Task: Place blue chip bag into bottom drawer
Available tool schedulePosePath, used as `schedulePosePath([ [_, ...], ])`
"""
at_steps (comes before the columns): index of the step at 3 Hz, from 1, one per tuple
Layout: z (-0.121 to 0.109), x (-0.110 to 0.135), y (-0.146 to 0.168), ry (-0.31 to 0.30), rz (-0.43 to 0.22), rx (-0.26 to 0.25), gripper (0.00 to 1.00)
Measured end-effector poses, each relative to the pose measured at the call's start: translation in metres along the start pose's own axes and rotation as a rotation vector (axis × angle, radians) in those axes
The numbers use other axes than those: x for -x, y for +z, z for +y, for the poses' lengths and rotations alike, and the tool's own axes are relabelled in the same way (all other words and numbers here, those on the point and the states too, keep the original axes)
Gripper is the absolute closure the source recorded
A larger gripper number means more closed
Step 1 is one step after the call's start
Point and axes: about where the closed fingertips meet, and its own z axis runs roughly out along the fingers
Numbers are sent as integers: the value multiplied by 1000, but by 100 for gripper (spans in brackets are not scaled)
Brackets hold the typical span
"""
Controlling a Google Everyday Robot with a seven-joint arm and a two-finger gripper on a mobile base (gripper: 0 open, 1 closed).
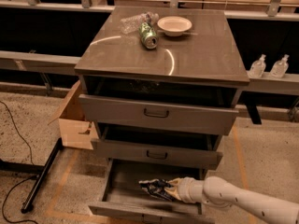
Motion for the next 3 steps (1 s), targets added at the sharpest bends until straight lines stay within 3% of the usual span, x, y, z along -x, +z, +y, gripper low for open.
schedulePosePath([
  [1,-3,-18,28,-34,57,-13,100],
  [3,0,-34,73,-56,128,-4,58],
])
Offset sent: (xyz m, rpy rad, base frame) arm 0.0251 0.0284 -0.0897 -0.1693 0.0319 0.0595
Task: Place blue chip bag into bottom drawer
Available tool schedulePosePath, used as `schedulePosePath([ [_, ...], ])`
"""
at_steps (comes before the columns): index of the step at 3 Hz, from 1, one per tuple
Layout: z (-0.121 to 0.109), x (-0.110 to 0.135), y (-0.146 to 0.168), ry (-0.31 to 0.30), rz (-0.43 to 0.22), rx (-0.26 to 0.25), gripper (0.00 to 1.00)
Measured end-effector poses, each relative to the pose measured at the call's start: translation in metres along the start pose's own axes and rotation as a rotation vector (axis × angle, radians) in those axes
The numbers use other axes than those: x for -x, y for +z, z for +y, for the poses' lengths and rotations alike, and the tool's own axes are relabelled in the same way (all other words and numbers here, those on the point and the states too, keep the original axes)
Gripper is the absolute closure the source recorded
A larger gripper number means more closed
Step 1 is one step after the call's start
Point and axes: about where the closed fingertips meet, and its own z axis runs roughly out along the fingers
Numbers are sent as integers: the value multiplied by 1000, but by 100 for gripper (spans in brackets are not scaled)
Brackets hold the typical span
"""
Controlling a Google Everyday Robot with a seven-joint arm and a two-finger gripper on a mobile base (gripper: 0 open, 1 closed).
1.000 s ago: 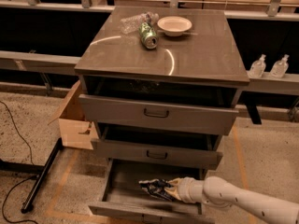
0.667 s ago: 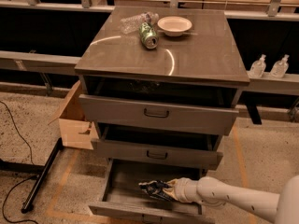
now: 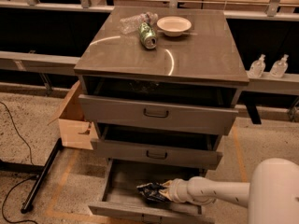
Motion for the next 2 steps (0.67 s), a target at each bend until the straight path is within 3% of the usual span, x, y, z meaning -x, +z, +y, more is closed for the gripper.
schedulePosePath([
  [2,0,2,14,10,49,-50,12],
])
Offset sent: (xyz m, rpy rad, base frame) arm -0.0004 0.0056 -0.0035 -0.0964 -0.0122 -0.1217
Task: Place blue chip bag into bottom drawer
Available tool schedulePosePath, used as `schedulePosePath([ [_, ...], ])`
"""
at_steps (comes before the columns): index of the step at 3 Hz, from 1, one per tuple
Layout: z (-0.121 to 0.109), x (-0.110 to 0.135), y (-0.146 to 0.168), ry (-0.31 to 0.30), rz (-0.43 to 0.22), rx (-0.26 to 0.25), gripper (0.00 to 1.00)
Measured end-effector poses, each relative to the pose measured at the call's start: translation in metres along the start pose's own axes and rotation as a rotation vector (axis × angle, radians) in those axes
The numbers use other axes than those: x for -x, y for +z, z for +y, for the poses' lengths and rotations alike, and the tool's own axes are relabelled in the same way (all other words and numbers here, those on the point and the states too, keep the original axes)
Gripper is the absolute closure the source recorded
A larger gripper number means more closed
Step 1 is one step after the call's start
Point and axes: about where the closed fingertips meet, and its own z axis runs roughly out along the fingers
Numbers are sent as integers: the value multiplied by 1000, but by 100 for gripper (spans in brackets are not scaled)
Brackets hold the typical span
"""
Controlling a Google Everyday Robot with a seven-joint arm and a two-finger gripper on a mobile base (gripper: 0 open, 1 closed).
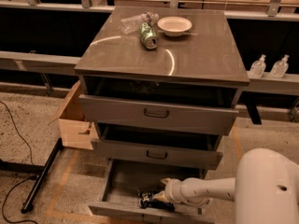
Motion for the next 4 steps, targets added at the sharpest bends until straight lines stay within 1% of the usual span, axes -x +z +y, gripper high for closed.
schedulePosePath([
  [1,-4,7,-29,9,5,-25,11],
  [2,-13,3,-81,24,36,-45,34],
  [3,-18,9,-91,10,36,-54,58],
  [4,-17,10,-91,10,35,-53,55],
])
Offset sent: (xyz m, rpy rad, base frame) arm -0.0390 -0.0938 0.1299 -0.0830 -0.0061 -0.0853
